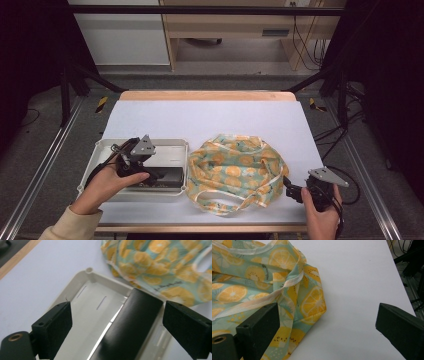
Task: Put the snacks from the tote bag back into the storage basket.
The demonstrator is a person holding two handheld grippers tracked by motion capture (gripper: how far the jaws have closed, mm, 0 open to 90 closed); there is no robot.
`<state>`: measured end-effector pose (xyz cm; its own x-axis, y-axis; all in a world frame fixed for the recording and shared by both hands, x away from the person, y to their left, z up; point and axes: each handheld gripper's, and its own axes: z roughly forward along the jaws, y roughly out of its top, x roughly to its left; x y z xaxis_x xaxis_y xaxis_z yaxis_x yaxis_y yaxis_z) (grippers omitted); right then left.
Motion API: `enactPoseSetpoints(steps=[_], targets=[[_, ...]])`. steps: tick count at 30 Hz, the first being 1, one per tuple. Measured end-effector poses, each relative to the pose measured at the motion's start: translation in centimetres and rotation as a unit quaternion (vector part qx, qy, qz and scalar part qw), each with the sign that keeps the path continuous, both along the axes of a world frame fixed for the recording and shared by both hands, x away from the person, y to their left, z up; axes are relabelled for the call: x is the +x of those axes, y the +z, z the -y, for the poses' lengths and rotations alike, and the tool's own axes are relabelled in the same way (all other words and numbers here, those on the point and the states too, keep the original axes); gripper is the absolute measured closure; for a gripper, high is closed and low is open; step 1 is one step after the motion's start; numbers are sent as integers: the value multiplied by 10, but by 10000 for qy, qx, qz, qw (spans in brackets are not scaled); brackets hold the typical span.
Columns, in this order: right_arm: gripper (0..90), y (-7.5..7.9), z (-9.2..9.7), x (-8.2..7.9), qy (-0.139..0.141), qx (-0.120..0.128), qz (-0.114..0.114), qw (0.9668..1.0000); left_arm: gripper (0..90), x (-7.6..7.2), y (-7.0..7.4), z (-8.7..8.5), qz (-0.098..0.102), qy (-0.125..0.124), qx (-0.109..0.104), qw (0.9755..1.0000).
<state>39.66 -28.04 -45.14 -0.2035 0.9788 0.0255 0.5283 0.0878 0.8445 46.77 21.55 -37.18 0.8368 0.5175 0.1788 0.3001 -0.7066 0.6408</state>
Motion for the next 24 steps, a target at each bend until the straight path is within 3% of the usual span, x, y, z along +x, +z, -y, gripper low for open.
enactPoseSetpoints(steps=[2, 3, 5, 8, 14, 19, 22, 23, 24], targets=[[58, 0, 0, 0, 5, 0, -5, 10000, 88, 3, 0, -1, 11, 106, -99, 9999], [58, 0, 0, 0, 3, -11, 0, 10000, 86, 4, 1, -1, 8, 201, -328, 9993], [58, 0, 0, 1, 8, -36, 16, 10000, 87, 7, 2, -1, 84, 328, -445, 9984], [58, 0, 0, 1, 9, -41, 1, 10000, 92, 12, 1, 0, 131, 467, -395, 9980], [58, -1, -4, 2, 65, -125, -13, 9999, 85, 13, 7, -13, 218, 700, -644, 9952], [61, 0, -6, 3, 69, -113, -5, 9999, 82, 14, 11, -39, 252, 1013, -876, 9907], [61, 1, -9, 3, 121, -146, 18, 9998, 83, 17, 11, -54, 255, 1248, -1035, 9864], [61, 1, -10, 4, 150, -168, 7, 9997, 84, 18, 12, -63, 271, 1357, -1123, 9840], [61, 1, -10, 4, 150, -168, 7, 9997, 83, 18, 12, -63, 271, 1357, -1123, 9840]])
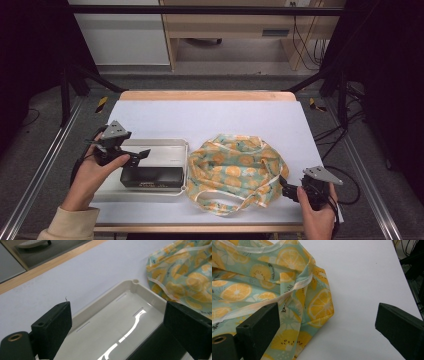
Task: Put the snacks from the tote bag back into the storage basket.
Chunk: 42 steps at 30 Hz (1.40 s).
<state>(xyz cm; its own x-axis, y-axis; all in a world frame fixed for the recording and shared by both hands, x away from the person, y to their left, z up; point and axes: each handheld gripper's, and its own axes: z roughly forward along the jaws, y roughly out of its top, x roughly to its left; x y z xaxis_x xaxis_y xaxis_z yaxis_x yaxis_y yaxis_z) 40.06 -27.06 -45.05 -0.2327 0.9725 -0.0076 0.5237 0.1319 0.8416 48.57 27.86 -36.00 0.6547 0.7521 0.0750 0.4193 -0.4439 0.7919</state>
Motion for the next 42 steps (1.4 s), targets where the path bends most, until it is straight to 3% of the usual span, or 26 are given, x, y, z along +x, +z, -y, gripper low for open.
enactPoseSetpoints(steps=[11, 17, 28, 37, 40, 42], targets=[[59, 1, 0, 0, -2, 5, 13, 10000, 78, 5, -4, -34, 73, 376, -265, 9989], [59, 1, 0, 0, -1, 1, 14, 10000, 79, 11, -13, -49, 38, 571, -408, 9975], [59, 0, -1, 1, 27, -14, -1, 10000, 86, 18, -31, -71, -54, 868, -476, 9951], [59, 0, -2, 1, 45, -19, -13, 10000, 89, 23, -48, -83, -168, 1380, -139, 9902], [59, 0, -2, 1, 50, -10, -20, 10000, 91, 23, -50, -88, -184, 1573, -139, 9873], [59, 0, -2, 1, 55, 3, -31, 10000, 91, 23, -50, -91, -191, 1596, -158, 9869]])
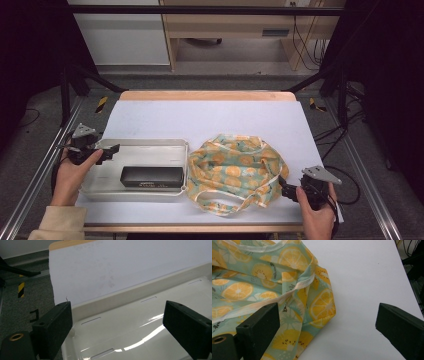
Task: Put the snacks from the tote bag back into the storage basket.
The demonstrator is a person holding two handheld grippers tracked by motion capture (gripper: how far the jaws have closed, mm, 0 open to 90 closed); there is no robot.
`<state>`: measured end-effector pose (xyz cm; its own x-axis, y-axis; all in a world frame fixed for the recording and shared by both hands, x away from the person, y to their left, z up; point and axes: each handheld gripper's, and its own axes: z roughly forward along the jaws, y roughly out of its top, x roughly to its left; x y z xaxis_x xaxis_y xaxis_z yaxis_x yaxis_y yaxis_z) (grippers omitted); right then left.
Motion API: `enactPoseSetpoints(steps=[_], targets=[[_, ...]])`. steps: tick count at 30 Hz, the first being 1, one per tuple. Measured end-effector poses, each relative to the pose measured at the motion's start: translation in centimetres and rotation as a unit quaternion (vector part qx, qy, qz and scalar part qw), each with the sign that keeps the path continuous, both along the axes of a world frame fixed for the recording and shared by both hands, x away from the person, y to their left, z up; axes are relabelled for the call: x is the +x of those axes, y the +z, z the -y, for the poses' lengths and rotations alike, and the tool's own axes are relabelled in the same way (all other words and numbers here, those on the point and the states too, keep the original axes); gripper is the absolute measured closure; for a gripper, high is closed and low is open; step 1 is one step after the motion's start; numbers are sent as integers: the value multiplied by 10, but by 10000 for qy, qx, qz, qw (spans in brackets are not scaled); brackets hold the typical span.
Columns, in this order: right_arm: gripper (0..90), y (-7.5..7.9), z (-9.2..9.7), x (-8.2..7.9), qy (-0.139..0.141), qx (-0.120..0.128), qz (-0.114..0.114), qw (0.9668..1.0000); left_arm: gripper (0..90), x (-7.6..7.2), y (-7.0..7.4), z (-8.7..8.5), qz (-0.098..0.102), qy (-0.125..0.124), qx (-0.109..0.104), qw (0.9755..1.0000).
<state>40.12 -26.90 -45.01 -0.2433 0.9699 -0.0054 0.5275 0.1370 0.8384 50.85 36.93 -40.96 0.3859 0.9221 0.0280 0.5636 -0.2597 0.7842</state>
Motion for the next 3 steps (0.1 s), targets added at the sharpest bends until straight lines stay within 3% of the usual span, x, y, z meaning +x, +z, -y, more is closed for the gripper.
enactPoseSetpoints(steps=[3], targets=[[59, 0, 0, 0, 6, -24, 8, 10000, 92, 0, 1, -1, 17, -14, -26, 10000]])
